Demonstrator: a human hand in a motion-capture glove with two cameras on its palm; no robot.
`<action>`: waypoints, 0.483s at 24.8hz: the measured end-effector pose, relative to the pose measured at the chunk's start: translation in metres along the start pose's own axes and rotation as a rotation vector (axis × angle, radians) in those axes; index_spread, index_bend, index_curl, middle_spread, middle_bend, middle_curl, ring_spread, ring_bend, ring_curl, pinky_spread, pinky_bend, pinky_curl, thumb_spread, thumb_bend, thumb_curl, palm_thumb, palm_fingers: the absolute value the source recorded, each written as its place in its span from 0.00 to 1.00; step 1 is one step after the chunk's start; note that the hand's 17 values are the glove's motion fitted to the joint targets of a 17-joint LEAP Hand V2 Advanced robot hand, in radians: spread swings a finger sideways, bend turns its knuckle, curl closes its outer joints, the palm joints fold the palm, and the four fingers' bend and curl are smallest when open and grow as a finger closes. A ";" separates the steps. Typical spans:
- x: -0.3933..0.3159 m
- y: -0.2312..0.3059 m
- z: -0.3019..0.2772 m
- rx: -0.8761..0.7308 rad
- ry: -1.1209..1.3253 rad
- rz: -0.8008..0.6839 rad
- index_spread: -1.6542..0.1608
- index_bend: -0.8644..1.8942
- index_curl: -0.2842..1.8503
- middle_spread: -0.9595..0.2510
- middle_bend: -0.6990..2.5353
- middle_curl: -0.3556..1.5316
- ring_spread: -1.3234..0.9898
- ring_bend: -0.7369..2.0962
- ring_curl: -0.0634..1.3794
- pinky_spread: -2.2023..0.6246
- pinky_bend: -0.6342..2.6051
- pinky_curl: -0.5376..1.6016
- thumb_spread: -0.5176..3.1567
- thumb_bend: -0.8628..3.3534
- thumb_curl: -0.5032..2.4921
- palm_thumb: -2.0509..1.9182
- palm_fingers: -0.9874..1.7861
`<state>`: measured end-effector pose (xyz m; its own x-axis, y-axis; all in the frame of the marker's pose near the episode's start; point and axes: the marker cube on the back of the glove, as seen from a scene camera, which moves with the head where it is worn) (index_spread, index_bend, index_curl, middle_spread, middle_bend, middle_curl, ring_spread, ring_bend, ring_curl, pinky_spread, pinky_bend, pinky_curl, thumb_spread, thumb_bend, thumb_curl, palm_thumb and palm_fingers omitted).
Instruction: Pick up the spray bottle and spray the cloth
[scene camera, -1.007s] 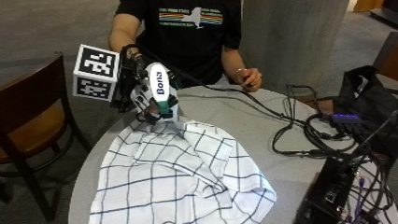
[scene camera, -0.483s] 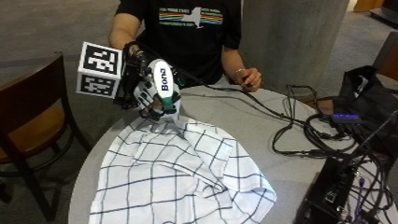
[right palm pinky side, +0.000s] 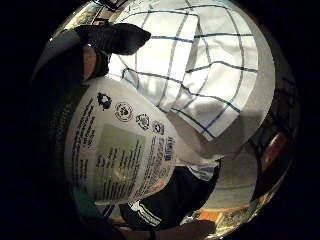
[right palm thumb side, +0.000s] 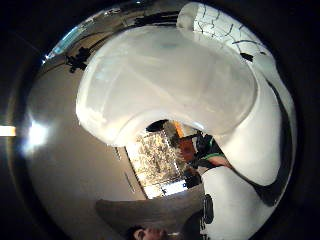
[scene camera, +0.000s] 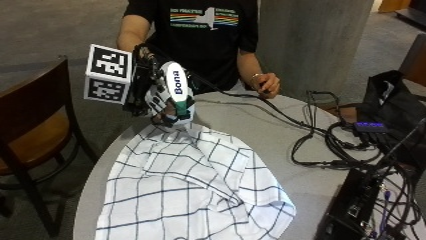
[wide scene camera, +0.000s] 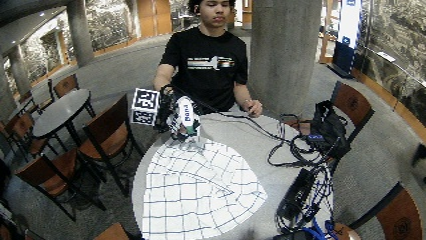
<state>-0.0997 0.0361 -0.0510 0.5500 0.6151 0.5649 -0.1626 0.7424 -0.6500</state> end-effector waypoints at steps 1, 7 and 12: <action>-0.001 0.000 0.001 -0.004 0.001 -0.004 0.80 0.45 0.41 0.68 0.36 0.46 0.52 0.40 0.34 0.87 0.24 0.34 0.27 0.20 0.41 0.75 0.77; -0.010 0.015 0.012 -0.042 -0.010 -0.163 0.80 0.45 0.41 0.68 0.36 0.46 0.52 0.40 0.34 0.87 0.24 0.35 0.27 0.20 0.41 0.75 0.77; -0.031 0.046 0.039 -0.080 -0.050 -0.453 0.80 0.45 0.41 0.68 0.36 0.46 0.52 0.40 0.34 0.87 0.23 0.34 0.27 0.20 0.41 0.75 0.77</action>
<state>-0.1557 0.0615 -0.0784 0.5105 0.2468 0.8237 0.1499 0.9177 -0.3679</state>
